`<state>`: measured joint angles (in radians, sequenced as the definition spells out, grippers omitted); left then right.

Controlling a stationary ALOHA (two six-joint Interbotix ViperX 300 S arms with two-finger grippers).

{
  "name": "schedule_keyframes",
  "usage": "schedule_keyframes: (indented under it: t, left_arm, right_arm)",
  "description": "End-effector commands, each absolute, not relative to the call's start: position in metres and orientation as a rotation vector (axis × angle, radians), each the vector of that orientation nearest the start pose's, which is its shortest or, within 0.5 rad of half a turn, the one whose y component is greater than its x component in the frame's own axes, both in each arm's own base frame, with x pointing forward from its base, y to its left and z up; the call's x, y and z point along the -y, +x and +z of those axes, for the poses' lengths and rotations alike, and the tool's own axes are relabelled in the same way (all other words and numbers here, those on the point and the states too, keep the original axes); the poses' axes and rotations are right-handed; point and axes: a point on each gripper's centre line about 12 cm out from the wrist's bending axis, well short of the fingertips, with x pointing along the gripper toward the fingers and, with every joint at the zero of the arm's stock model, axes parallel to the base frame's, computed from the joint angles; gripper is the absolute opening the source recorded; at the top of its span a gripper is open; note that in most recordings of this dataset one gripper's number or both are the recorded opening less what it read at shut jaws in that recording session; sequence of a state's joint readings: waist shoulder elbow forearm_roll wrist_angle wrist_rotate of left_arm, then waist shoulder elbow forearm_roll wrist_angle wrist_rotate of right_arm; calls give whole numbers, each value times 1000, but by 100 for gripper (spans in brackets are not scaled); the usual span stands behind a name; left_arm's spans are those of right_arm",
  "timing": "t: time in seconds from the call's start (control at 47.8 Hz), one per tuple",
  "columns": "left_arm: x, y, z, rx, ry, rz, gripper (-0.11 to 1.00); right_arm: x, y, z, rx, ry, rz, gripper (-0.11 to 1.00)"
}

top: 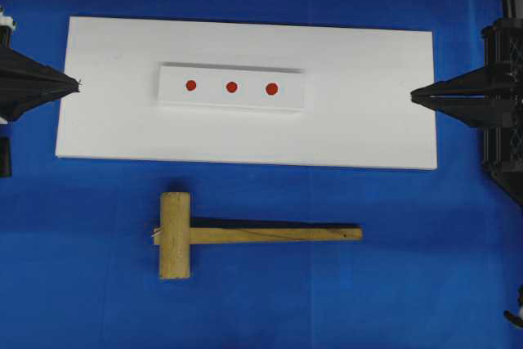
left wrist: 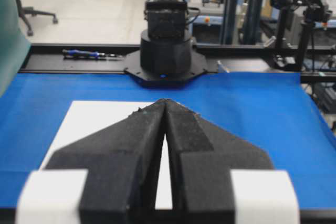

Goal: Hit the mark with a hammer.
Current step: 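Move the right gripper to the wooden mallet handle and close on it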

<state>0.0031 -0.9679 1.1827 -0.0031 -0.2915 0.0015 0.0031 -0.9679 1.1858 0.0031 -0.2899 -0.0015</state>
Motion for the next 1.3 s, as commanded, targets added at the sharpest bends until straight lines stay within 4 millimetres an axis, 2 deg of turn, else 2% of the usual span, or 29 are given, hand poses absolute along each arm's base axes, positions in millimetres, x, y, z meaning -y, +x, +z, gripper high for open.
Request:
schedule_keyframes:
  t: [0.0, 0.146, 0.355, 0.46, 0.523, 0.606, 0.816, 0.857, 1.025, 1.276]
  left_arm:
    - [-1, 200, 295, 75, -4, 5, 0]
    - [-1, 199, 294, 68, -6, 5, 0]
    - [-1, 200, 292, 55, -6, 5, 0]
    - [-1, 200, 292, 54, -6, 5, 0]
    - [-1, 200, 292, 54, -6, 5, 0]
    - [-1, 200, 292, 52, -7, 4, 0]
    - [0, 200, 290, 48, -12, 3, 0]
    - [-1, 200, 290, 48, -12, 4, 0]
    - [0, 200, 289, 46, -12, 3, 0]
    - [0, 200, 288, 43, -12, 3, 0]
  right_arm:
    - [-2, 202, 302, 97, 11, 10, 0]
    - [-16, 215, 303, 58, 46, 75, -6]
    - [-46, 248, 298, -35, 58, 181, -6]
    - [-56, 271, 288, -102, 61, 199, 0]
    - [-59, 283, 279, -153, 78, 193, 6]
    - [-62, 302, 264, -228, 108, 181, 22]
    - [-72, 344, 225, -393, 158, 153, 83]
    - [-74, 351, 216, -411, 171, 146, 91]
    - [-83, 375, 178, -431, 211, 121, 87]
    - [-97, 403, 130, -450, 253, 84, 88]
